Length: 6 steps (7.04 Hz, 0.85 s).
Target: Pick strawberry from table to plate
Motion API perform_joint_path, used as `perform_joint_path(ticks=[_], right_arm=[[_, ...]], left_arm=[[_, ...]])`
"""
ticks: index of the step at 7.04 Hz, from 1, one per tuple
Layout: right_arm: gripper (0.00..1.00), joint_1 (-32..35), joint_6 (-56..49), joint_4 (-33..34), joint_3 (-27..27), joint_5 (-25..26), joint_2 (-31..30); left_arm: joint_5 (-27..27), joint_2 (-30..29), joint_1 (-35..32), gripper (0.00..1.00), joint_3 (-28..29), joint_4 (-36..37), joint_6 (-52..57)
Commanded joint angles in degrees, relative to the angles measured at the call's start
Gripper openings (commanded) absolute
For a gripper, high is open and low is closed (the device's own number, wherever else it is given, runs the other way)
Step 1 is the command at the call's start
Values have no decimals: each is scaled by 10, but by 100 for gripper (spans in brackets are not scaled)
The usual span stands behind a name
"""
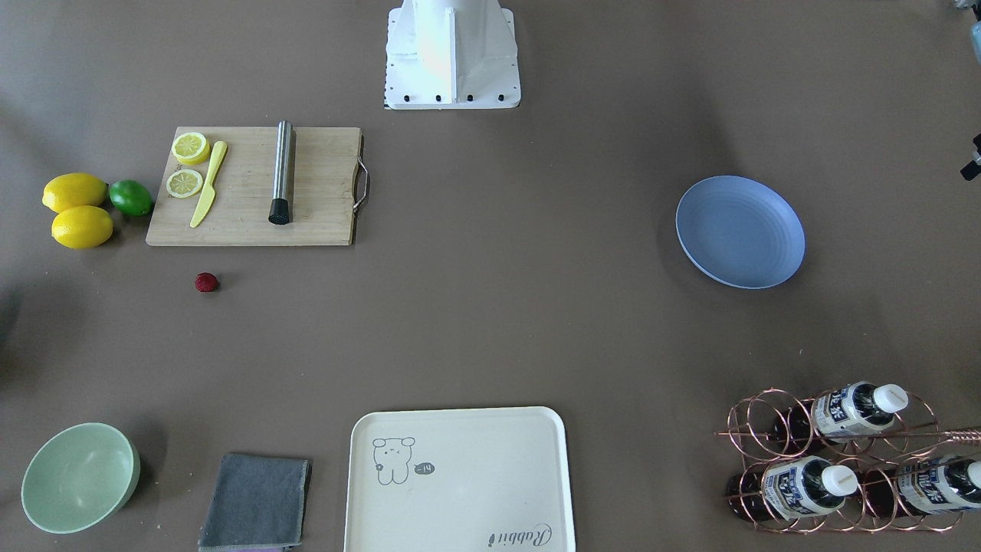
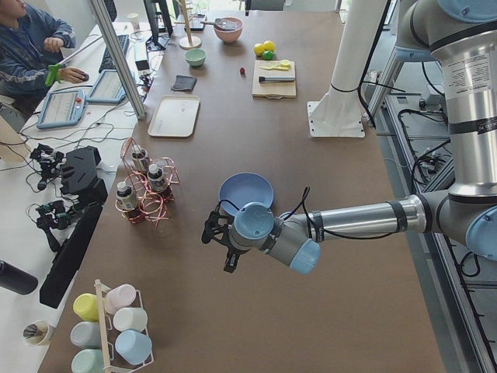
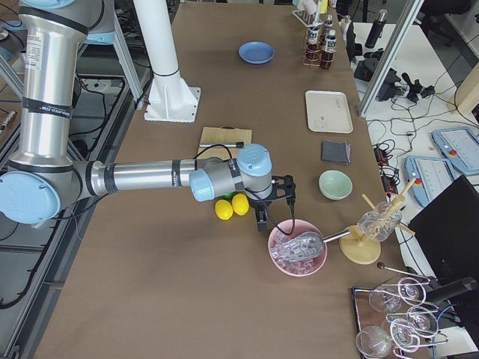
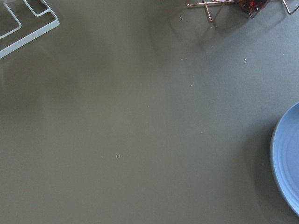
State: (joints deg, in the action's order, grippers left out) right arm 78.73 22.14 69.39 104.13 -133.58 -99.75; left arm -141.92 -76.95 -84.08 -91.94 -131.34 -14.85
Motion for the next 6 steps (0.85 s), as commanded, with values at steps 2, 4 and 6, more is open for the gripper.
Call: perform_joint_path(ticks=[2,4,6], right_arm=[[100,-54,83,-64,-1,21,-4],[100,-55,81,-65,-1,22,-4],[100,-56,82,-65,-1,24,-4]], left_arm=[[82,-22,141,99,55,-176,-229],[121,-78,224,98,134,-285,-306],[132,-108,255,98,138,-296,-351]])
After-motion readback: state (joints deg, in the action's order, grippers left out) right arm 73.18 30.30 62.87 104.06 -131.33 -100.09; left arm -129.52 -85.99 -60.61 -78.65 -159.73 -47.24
